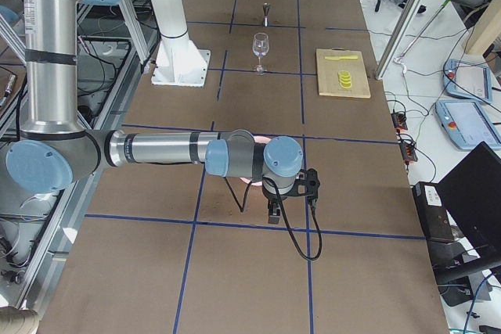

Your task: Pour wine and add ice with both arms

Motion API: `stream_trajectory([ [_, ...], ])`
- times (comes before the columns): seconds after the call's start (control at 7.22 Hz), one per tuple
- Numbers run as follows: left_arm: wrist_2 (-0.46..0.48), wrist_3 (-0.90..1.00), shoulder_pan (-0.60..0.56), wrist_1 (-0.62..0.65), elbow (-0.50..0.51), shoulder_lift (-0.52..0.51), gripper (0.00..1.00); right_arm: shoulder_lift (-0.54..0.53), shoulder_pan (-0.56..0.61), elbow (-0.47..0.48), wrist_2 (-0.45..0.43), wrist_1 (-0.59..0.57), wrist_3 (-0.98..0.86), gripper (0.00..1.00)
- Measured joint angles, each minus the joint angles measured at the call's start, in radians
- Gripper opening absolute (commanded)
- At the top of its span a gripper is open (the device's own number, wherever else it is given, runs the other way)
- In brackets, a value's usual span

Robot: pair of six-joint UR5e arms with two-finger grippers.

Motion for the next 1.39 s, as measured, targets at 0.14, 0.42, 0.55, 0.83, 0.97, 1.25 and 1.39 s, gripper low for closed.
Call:
stream_trajectory([
  [0.14, 0.081, -0.074, 0.078, 0.001, -0.037, 0.033, 1.00, -0.001, 0.000, 0.000, 0.000, -0.001, 0.000, 1.00],
  [0.42, 0.337, -0.264, 0.293, 0.072, -0.069, 0.070, 1.00, -0.002, 0.000, 0.000, 0.000, -0.001, -0.004, 1.00],
  [0.55, 0.436, -0.342, 0.377, 0.120, -0.079, 0.076, 1.00, -0.002, 0.000, 0.000, 0.000, 0.000, -0.006, 1.00],
  [0.83, 0.555, -0.420, 0.472, 0.175, -0.084, 0.077, 1.00, -0.002, 0.000, 0.000, -0.002, 0.000, -0.010, 1.00],
  [0.97, 0.616, -0.445, 0.521, 0.216, -0.084, 0.075, 1.00, -0.003, 0.000, 0.000, -0.002, 0.000, -0.010, 1.00],
  [1.25, 0.731, -0.503, 0.619, 0.247, -0.082, 0.058, 1.00, -0.004, -0.001, 0.000, -0.003, 0.000, -0.010, 1.00],
  [1.39, 0.811, -0.531, 0.662, 0.251, -0.073, 0.046, 1.00, -0.004, -0.001, 0.000, -0.003, 0.000, -0.009, 1.00],
])
